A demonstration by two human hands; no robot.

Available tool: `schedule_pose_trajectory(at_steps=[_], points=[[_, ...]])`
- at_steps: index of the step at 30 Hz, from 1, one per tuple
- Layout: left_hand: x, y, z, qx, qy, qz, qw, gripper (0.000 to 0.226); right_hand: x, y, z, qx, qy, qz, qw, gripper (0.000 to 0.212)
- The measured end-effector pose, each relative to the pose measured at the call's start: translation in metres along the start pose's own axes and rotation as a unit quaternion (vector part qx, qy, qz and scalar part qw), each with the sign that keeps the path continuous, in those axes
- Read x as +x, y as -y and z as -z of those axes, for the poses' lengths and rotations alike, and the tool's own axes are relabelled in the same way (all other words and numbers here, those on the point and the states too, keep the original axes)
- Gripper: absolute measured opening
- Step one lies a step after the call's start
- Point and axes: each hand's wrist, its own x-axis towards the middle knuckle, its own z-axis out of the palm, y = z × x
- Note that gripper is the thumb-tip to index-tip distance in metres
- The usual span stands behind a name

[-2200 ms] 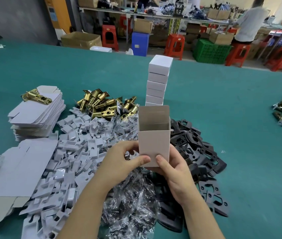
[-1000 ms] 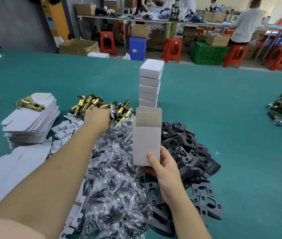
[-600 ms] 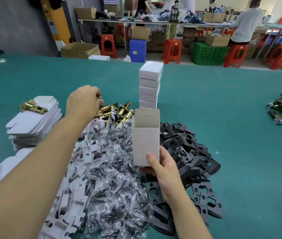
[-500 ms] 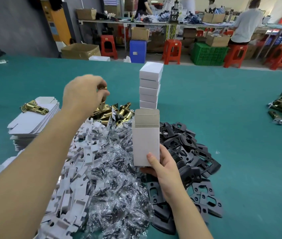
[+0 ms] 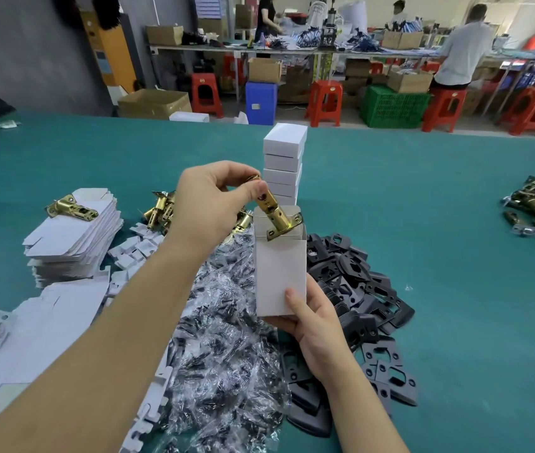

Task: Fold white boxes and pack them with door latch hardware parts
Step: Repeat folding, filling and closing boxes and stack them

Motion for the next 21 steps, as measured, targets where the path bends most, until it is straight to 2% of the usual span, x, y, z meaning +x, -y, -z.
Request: schedule_pose_trajectory(at_steps=[7, 14, 18, 21], points=[[0.004, 0.003, 0.006, 0.004, -0.011, -0.019, 1.000, 0.012, -0.001, 0.001, -0.002, 0.013, 0.016, 0.005, 1.000, 0.055], [-0.001, 0.011, -0.002, 0.093, 0.109, -0.006, 0.990, 0.009, 0.000, 0.004, -0.001, 0.039, 0.019, 0.015, 0.999, 0.052], [-0.009, 0.006, -0.008, 0.166, 0.195, -0.023, 0.966, 0.018, 0.000, 0.004, 0.000, 0.048, 0.021, 0.023, 0.998, 0.050], [-0.012, 0.002, -0.009, 0.217, 0.233, -0.039, 0.947, 0.012, 0.000, 0.005, 0.000, 0.061, 0.024, 0.025, 0.998, 0.056]])
